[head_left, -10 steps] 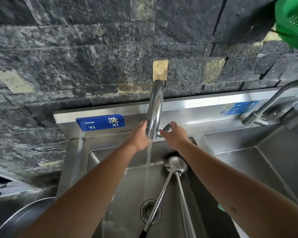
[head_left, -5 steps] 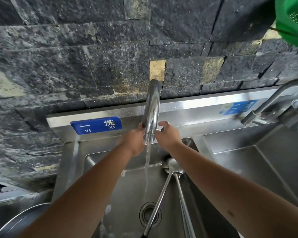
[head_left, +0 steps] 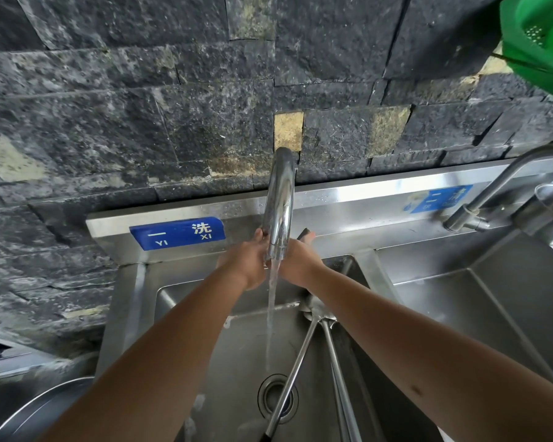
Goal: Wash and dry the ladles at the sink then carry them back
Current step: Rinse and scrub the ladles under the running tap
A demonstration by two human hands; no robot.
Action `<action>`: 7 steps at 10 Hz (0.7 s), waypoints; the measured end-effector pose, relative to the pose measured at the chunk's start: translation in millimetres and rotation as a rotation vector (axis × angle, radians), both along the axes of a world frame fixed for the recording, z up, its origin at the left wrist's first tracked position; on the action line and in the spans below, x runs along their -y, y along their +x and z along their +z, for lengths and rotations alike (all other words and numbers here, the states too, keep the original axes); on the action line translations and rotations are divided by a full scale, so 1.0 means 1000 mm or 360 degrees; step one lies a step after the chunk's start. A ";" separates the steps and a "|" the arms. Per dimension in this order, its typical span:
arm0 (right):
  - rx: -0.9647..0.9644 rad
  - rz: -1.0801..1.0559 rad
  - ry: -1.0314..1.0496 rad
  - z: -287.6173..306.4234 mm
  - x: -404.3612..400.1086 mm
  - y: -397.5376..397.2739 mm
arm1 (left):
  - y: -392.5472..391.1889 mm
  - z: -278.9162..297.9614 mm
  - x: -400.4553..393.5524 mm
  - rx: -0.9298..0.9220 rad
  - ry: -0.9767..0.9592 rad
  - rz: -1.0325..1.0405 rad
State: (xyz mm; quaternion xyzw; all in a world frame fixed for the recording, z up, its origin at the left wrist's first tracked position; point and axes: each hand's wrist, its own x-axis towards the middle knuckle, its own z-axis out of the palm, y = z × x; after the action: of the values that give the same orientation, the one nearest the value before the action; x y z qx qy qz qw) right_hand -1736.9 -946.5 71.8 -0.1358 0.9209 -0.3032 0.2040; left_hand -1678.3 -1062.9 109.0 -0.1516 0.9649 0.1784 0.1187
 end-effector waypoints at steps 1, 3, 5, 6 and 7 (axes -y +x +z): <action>-0.0059 0.0141 0.0143 -0.005 -0.001 0.001 | -0.004 -0.005 0.001 0.0028 -0.0062 -0.0040; -0.0029 0.0154 0.0145 0.006 -0.006 -0.005 | -0.002 0.006 0.002 0.0028 -0.0103 -0.0140; -0.0145 0.0285 0.0188 0.001 -0.014 -0.007 | -0.007 -0.001 0.009 0.0083 -0.0097 -0.0269; -0.0196 0.0377 0.0213 0.004 -0.022 -0.008 | -0.014 -0.009 0.016 0.0101 -0.0127 -0.0392; -0.0186 0.0448 0.0246 0.001 -0.028 -0.013 | -0.019 -0.022 0.023 0.0171 -0.0098 -0.0340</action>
State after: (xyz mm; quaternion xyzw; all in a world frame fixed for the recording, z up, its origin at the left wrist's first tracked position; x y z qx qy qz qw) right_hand -1749.9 -918.8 72.5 -0.2645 0.9237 -0.1915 0.2004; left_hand -1697.3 -1085.5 87.2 -0.0608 0.9729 0.1266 0.1837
